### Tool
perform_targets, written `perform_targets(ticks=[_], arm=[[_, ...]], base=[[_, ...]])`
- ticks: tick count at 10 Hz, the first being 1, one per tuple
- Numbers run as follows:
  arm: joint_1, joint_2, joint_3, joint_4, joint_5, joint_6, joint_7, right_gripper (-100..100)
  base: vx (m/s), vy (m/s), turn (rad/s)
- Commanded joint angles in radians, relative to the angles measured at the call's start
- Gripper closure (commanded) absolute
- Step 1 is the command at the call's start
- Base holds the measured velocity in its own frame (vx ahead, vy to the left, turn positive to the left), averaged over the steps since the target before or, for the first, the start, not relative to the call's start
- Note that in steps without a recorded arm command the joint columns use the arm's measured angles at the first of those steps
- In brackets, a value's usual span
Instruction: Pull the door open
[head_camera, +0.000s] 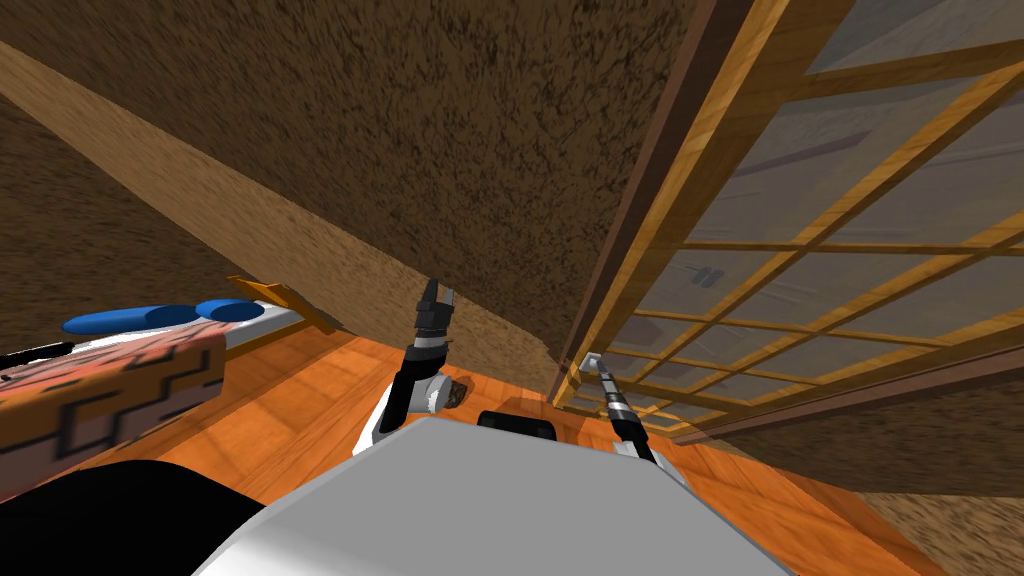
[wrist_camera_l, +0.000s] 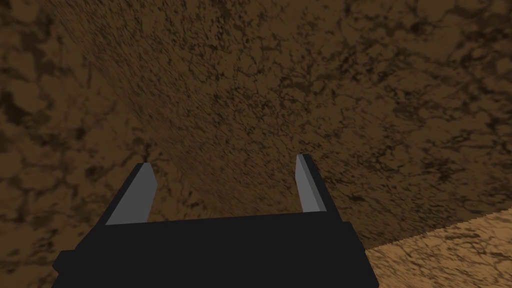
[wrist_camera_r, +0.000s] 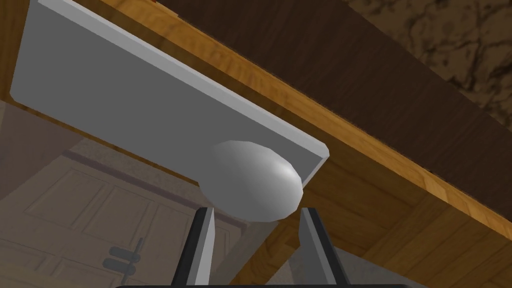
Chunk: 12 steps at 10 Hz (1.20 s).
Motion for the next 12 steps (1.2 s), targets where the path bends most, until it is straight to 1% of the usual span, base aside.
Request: perform_targets(ticks=[1, 4, 5, 6, 7, 8, 9, 10, 11, 12], arm=[[0.007, 0.014, 0.02, -0.019, -0.009, 0.011, -0.05, 100], [0.007, 0.014, 0.02, -0.019, -0.009, 0.011, -0.059, 100], [0.005, 0.013, 0.028, -0.019, -0.022, 0.013, -0.1, 100], [0.003, 0.012, 0.035, -0.018, -0.034, 0.015, -0.125, 100], [0.003, 0.012, 0.035, -0.018, -0.034, 0.015, -0.141, 100], [0.001, 0.012, 0.043, -0.018, -0.047, 0.017, -0.175, 100], [0.001, 0.012, 0.043, -0.018, -0.047, 0.017, -0.182, 100], [-0.001, 0.011, 0.05, -0.018, -0.06, 0.018, -0.219, 100], [-0.001, 0.011, 0.05, -0.018, -0.06, 0.018, -0.224, 100], [-0.003, 0.011, 0.058, -0.017, -0.073, 0.02, -0.265, 100]], base=[[-0.029, -0.018, 0.039], [-0.012, -0.003, 0.004], [-0.016, -0.004, 0.032], [-0.033, -0.026, 0.076], [-0.032, -0.021, 0.021], [-0.032, -0.015, 0.022], [-0.026, -0.012, 0.034], [-0.028, -0.012, 0.041], [-0.019, -0.008, 0.006], [-0.023, -0.016, 0.056]])
